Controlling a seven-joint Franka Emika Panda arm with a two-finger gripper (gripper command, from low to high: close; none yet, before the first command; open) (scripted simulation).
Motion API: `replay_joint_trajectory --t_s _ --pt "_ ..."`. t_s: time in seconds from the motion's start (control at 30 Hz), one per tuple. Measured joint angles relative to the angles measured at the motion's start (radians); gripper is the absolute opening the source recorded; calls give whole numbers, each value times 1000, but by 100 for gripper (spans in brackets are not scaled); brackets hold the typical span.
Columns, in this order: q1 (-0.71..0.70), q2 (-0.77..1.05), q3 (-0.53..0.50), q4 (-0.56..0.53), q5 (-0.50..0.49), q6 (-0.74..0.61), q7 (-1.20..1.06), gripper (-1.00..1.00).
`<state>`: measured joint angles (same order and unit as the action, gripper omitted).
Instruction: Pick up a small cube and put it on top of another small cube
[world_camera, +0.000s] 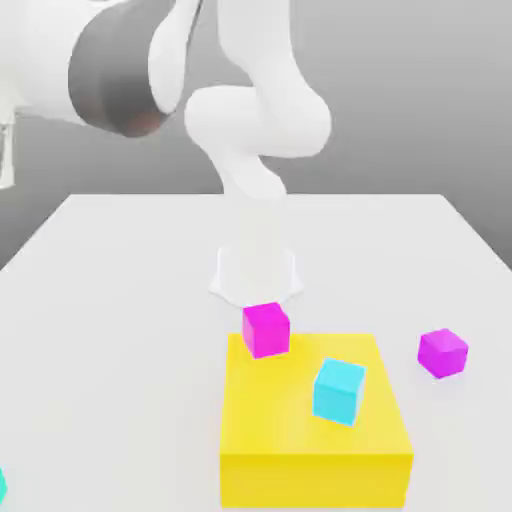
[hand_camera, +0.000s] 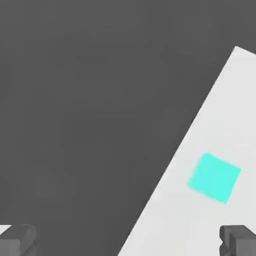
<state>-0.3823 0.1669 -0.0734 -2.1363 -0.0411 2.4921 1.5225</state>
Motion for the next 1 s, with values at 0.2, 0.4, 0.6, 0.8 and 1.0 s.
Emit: replay_joint_trajectory --t_s 0.2,0.4,0.6,0.8,1.0 --pt "-58 217 -36 37 90 44 95 0" --pt "-103 431 -23 81 156 158 113 -100" --pt "-105 448 -21 84 160 172 111 -100" --pt "-76 283 -37 30 121 61 111 -100" --pt "-9 67 6 -126 21 2 4 -100"
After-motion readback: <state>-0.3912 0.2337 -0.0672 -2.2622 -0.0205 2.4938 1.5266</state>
